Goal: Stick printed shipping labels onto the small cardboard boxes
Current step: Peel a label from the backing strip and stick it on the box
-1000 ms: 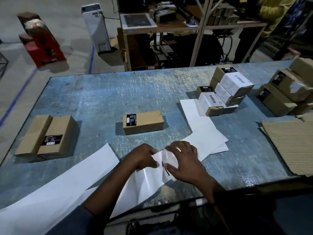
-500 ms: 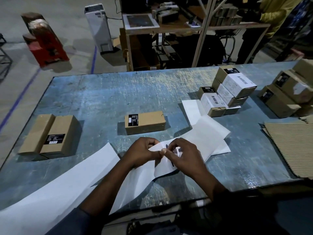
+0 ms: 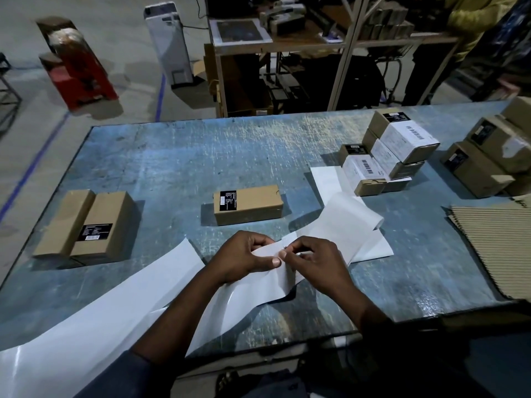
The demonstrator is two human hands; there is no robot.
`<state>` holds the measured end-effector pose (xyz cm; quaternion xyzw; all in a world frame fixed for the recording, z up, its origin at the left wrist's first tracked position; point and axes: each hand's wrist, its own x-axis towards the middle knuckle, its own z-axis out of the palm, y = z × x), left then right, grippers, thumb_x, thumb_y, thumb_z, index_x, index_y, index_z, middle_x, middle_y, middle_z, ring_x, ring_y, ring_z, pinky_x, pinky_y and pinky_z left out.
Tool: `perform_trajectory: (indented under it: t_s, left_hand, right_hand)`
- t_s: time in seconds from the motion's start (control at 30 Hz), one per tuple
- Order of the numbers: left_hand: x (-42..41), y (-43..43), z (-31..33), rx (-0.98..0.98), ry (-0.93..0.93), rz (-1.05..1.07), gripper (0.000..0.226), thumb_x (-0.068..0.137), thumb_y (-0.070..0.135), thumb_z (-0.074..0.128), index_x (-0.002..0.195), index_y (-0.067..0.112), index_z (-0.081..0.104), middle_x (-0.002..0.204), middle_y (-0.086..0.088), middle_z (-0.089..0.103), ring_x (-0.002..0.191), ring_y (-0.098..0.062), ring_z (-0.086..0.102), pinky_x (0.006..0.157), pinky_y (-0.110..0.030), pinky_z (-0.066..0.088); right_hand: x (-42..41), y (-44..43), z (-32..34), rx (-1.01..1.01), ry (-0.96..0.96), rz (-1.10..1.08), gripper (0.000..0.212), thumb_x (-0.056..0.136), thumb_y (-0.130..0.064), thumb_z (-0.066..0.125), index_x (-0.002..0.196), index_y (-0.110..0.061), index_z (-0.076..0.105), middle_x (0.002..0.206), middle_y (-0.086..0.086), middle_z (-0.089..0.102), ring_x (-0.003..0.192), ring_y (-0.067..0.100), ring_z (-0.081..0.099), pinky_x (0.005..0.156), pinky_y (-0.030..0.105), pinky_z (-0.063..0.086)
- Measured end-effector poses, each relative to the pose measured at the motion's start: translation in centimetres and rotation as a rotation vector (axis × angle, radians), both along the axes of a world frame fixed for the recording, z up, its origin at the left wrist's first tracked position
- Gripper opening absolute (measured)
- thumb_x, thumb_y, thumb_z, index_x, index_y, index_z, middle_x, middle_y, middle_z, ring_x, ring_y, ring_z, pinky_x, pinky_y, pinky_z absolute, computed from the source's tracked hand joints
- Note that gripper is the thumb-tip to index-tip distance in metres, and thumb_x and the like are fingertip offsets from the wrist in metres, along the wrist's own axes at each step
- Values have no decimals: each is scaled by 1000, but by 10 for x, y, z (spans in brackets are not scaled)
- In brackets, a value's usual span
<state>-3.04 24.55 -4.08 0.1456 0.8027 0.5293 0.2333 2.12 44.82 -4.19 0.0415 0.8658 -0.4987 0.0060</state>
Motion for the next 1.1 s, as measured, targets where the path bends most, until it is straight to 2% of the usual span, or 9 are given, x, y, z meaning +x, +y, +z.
perform_trajectory:
  t_s: [0.2,0.3,0.37,0.43,0.53,0.63,0.93,1.0,1.1]
  left_hand:
    - [-4,-8,4,-42,3,12,18,81,29,85,97,22,80,93,7,78,83,-13,74,72,-26,57]
    - [-7,-16,6,-97,-9,43,22,81,32,85,101,25,79,97,10,78,86,-11,74,79,-29,61]
    - [-10,-25,8,-106,-30,57,24,80,32,86,102,25,79,99,10,78,87,-12,75,82,-33,62]
    - [-12,-36,9,-99,-34,70,22,80,30,87,100,24,80,97,8,79,87,-14,76,85,-38,61]
    - [-15,-55,11,-131,-27,84,21,80,28,87,99,24,81,96,8,79,87,-14,76,87,-40,60]
    - [-15,-70,13,-152,-39,98,21,80,24,87,100,23,81,96,7,80,87,-15,77,87,-40,59]
    - [-16,-110,10,-172,-108,82,20,82,19,85,101,19,81,94,3,80,83,-17,78,75,-29,60]
    - [-18,-116,9,-261,-89,30,19,82,20,85,100,22,80,92,8,80,81,-12,77,71,-22,57]
    - [-24,-121,5,-506,-51,-84,22,79,26,83,99,33,77,97,14,79,84,-5,74,79,-28,57]
  right_hand:
    - [-4,3,-3,90,19,-4,14,91,-24,73,77,-22,73,77,-12,73,79,-1,68,68,5,45]
    - [-6,6,-1,126,6,-17,15,93,-24,71,78,-24,71,77,-18,69,81,-11,63,66,0,41]
    - [-9,12,-1,151,-4,-37,16,92,-30,70,76,-28,70,77,-19,69,79,-10,64,66,4,41]
    - [-13,20,-5,190,-9,-78,19,89,-40,70,72,-32,68,76,-18,71,77,-3,66,72,24,50]
    - [-19,29,-5,196,-38,-112,20,87,-38,72,70,-31,68,75,-14,73,76,7,69,76,34,54]
    - [-23,36,-1,145,-49,-124,19,89,-27,74,71,-24,70,74,-8,73,72,9,69,69,29,51]
    - [-31,55,1,189,-24,-203,15,87,-24,75,73,-21,70,73,-8,70,73,7,65,65,25,44]
    - [-33,56,3,175,-19,-239,18,86,-22,74,69,-20,68,69,-10,68,70,7,63,63,26,42]
    - [-35,56,1,116,-25,-277,23,84,-19,73,64,-20,63,61,-10,65,67,13,62,65,31,48]
